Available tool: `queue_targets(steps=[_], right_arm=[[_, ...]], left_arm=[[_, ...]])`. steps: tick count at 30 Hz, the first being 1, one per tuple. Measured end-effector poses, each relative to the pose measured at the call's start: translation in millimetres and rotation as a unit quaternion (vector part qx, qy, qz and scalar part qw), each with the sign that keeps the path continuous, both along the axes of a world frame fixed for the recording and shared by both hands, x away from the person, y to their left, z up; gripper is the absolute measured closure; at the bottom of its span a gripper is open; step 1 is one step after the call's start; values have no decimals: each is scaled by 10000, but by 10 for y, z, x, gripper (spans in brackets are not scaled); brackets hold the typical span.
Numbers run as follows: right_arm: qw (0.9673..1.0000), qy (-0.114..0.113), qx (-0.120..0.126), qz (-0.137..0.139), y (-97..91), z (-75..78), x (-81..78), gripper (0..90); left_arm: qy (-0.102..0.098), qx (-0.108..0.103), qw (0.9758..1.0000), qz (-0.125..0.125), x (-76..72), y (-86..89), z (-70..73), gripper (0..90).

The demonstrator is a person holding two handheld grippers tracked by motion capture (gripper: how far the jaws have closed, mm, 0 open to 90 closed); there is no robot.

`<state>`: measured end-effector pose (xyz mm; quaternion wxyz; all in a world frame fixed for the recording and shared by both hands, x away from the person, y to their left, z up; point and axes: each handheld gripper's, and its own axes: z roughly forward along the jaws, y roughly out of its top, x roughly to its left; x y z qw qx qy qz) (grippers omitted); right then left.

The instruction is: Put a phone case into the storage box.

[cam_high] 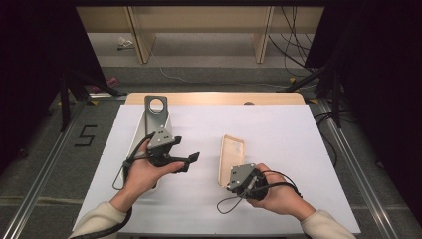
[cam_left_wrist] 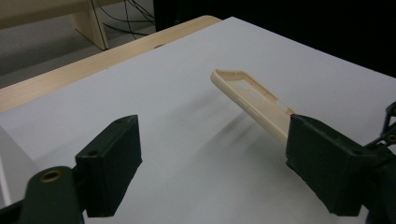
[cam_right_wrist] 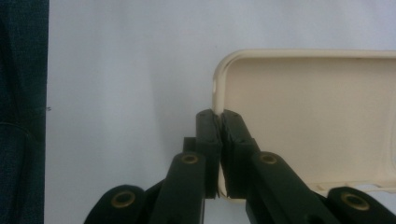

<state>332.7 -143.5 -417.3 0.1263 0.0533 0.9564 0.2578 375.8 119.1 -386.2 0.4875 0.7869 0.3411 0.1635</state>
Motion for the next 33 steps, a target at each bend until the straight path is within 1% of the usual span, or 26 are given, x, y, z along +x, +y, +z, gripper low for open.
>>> queue_targets(steps=[4, 5, 8, 14, 16, 17, 18, 19, 20, 21, 22, 24, 26, 29, 32, 33], right_arm=[[10000, -13, 29, -17, 17, 17, -8, 871], [10000, -28, 44, -8, 19, 17, -8, 871], [10000, -25, 54, -27, 26, 25, -18, 871], [9999, -103, 75, -4, 39, 33, -21, 872], [9999, -113, 91, 41, 43, 41, -19, 872], [9998, -154, 86, 66, 43, 43, -17, 871], [9999, -109, 83, 9, 47, 51, -31, 871], [9998, -165, 81, 40, 48, 55, -33, 872], [9998, -151, 89, 40, 49, 63, -38, 872], [9998, -176, 104, 25, 52, 68, -43, 872], [9997, -196, 105, 31, 53, 72, -44, 872], [9997, -214, 118, 42, 57, 77, -48, 872], [9997, -223, 119, 52, 59, 79, -51, 872], [9997, -228, 108, 30, 59, 85, -59, 872], [9996, -239, 115, 17, 63, 93, -64, 872], [9995, -278, 112, 53, 65, 94, -60, 872]], left_arm=[[162, 58, 9998, -128, 109, -153, 4, 188], [169, 96, 9997, -157, 136, -190, 4, 192], [242, 43, 9995, -200, 208, -314, -4, 213], [336, 104, 9990, -280, 342, -553, 9, 232], [425, 150, 9987, -258, 402, -618, -1, 251], [475, 133, 9985, -249, 434, -646, -10, 259], [555, 67, 9982, -235, 465, -669, -18, 278], [631, -26, 9978, -197, 495, -688, -28, 303], [675, -79, 9976, -149, 521, -705, -40, 330], [699, -65, 9975, -120, 538, -718, -49, 344], [725, 2, 9973, -94, 565, -736, -66, 353], [827, 69, 9966, -22, 600, -759, -93, 383], [901, 98, 9959, 69, 630, -769, -114, 408], [987, 55, 9950, 145, 659, -779, -129, 436], [1158, -20, 9931, 182, 680, -788, -141, 473], [1223, -53, 9923, 194, 688, -788, -144, 485]])
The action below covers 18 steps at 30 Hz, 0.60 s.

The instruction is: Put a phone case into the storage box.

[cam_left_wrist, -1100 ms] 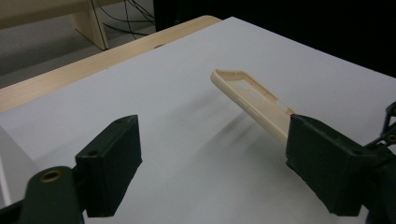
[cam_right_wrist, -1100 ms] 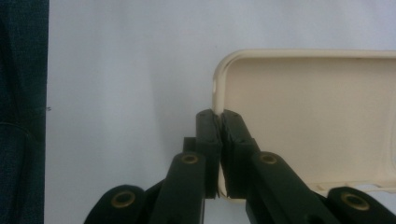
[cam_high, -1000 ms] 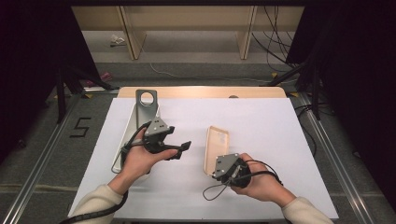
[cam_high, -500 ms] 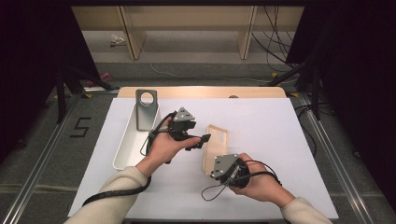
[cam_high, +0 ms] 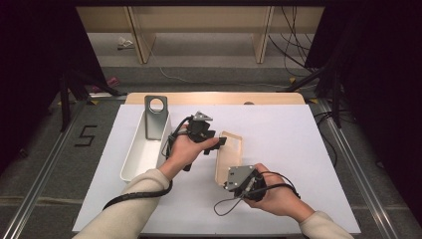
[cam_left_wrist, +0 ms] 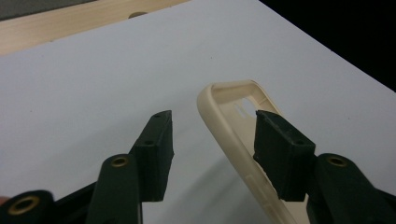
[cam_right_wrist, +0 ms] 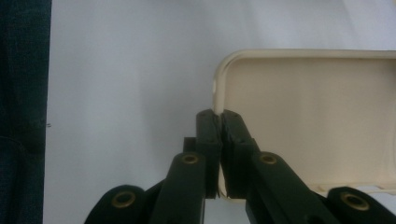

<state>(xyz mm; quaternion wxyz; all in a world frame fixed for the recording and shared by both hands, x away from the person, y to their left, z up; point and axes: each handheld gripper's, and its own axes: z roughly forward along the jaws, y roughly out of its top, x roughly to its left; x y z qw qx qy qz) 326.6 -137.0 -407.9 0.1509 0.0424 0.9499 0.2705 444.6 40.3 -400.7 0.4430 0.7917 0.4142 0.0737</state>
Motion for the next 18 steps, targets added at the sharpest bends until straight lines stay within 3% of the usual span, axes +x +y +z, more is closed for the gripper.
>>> queue_targets(steps=[9, 18], right_arm=[[10000, -57, -54, 12, 15, -1, -23, 872], [9998, -132, -140, 56, 47, -15, -50, 873]], left_arm=[[256, -94, 9996, 111, 35, -12, -5, 652], [470, -244, 9982, 296, 27, -23, 10, 715]])
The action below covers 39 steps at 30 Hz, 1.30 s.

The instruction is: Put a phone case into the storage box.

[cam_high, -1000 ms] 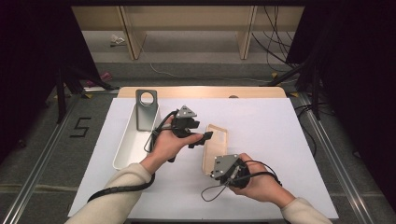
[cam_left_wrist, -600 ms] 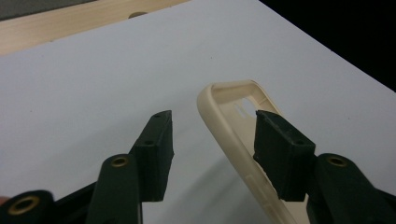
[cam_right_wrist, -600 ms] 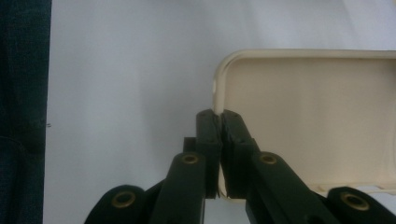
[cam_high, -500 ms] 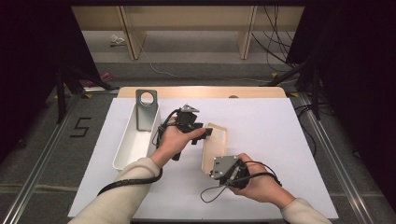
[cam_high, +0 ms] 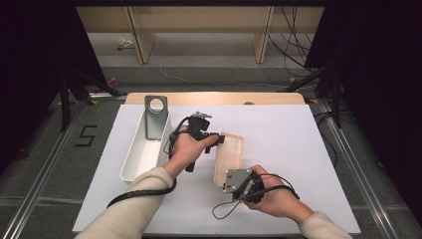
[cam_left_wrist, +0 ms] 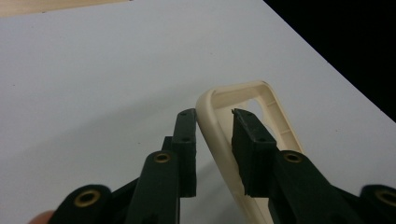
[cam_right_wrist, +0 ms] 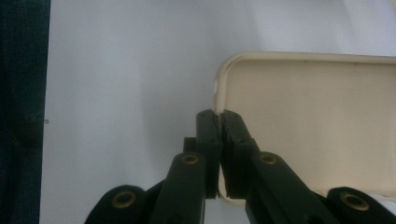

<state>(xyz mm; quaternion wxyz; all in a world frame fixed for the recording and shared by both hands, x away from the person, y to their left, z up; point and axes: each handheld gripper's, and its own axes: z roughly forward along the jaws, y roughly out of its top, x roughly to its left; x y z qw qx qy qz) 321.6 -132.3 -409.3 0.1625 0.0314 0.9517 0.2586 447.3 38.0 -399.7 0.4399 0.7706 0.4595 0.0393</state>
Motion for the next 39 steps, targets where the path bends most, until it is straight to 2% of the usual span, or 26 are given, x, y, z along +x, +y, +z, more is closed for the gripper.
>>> queue_targets(steps=[4, 5, 12, 18, 19, 21, 24, 25, 28, 30, 32, 35, 37, 39], right_arm=[[10000, -53, -29, 14, 16, -11, -5, 874], [10000, 6, -37, 16, 20, -15, -9, 874], [9999, -45, -129, -33, 46, -48, 2, 877], [9997, -76, -189, -110, 41, -85, 30, 872], [9997, -110, -178, -108, 42, -93, 38, 862], [9995, -208, -196, -155, 37, -104, 46, 793], [9986, -387, 5, -351, -6, -92, 90, 626], [9976, -509, 118, -457, -28, -88, 110, 553], [9932, -514, 542, -895, -119, -58, 170, 413], [9885, -438, 817, -1192, -188, -39, 217, 337], [9836, -407, 1079, -1384, -265, -23, 263, 299], [9748, -244, 1452, -1678, -357, -4, 314, 233], [9695, -179, 1639, -1814, -409, 4, 338, 202], [9659, -207, 1748, -1899, -459, -1, 369, 168]], left_arm=[[25, -46, 10000, 45, -16, -9, 31, 741], [33, -88, 9999, 82, -22, -13, 40, 748], [27, -408, 9990, 196, -78, -65, 130, 816], [-89, -413, 9989, 224, -128, -111, 204, 831], [-132, -410, 9989, 198, -136, -113, 216, 833], [-409, -237, 9988, 150, -156, -125, 240, 836], [-580, -245, 9979, 137, -157, -98, 257, 836], [-672, -248, 9973, 151, -155, -88, 259, 836], [-894, -186, 9956, 204, -151, -38, 264, 834], [-1018, -196, 9943, 253, -151, 4, 264, 833], [-1142, -192, 9927, 345, -156, 47, 272, 833], [-1323, -185, 9901, 436, -161, 130, 308, 832], [-1424, -188, 9885, 479, -171, 189, 337, 833], [-1515, -191, 9871, 489, -180, 256, 366, 833]])
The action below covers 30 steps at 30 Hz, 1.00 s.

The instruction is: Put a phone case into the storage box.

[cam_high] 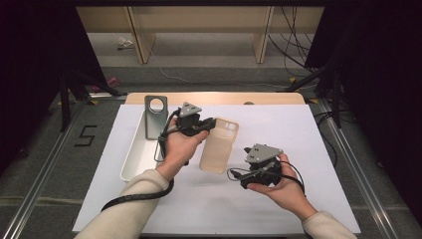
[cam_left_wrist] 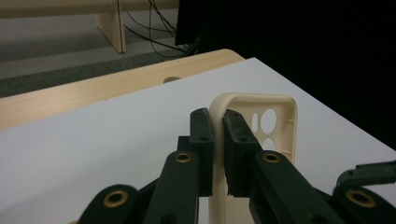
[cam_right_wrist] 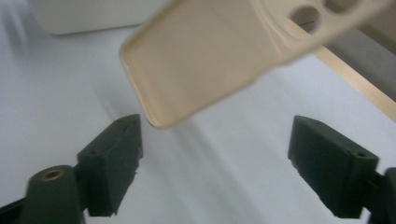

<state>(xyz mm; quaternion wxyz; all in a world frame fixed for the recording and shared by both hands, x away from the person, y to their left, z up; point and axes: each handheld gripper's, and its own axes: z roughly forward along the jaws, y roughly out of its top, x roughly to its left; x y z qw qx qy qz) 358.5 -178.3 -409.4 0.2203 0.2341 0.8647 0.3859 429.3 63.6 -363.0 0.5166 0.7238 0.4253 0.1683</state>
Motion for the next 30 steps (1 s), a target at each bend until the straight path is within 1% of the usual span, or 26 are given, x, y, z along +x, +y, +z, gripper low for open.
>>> queue_targets(steps=[3, 5, 7, 10, 12, 14, 16, 21, 24, 30], right_arm=[[9996, 9, 141, -242, -77, -6, 40, 170], [9991, 40, 289, -307, -140, 14, 60, 165], [9984, 29, 378, -414, -190, 31, 84, 165], [9978, 76, 453, -482, -249, 12, 111, 164], [9973, 146, 519, -506, -282, -3, 123, 164], [9969, 150, 557, -526, -312, -3, 131, 164], [9963, 215, 629, -542, -336, -2, 138, 164], [9947, 284, 790, -598, -398, -12, 154, 163], [9935, 305, 873, -670, -442, -12, 157, 163], [9924, 364, 913, -740, -517, -23, 162, 164]], left_arm=[[-84, -7, 10000, -37, -4, 103, 36, 833], [-66, -26, 10000, -20, 3, 172, 53, 832], [-81, -54, 10000, 0, 17, 247, 63, 832], [-131, -93, 9999, 44, 33, 352, 87, 832], [-175, -120, 9998, 59, 34, 411, 110, 833], [-226, -120, 9996, 75, 37, 476, 137, 833], [-241, -139, 9996, 105, 40, 527, 158, 832], [-343, -186, 9991, 186, 39, 661, 232, 833], [-403, -180, 9988, 203, 33, 737, 280, 833], [-443, -274, 9983, 267, 19, 867, 339, 833]])
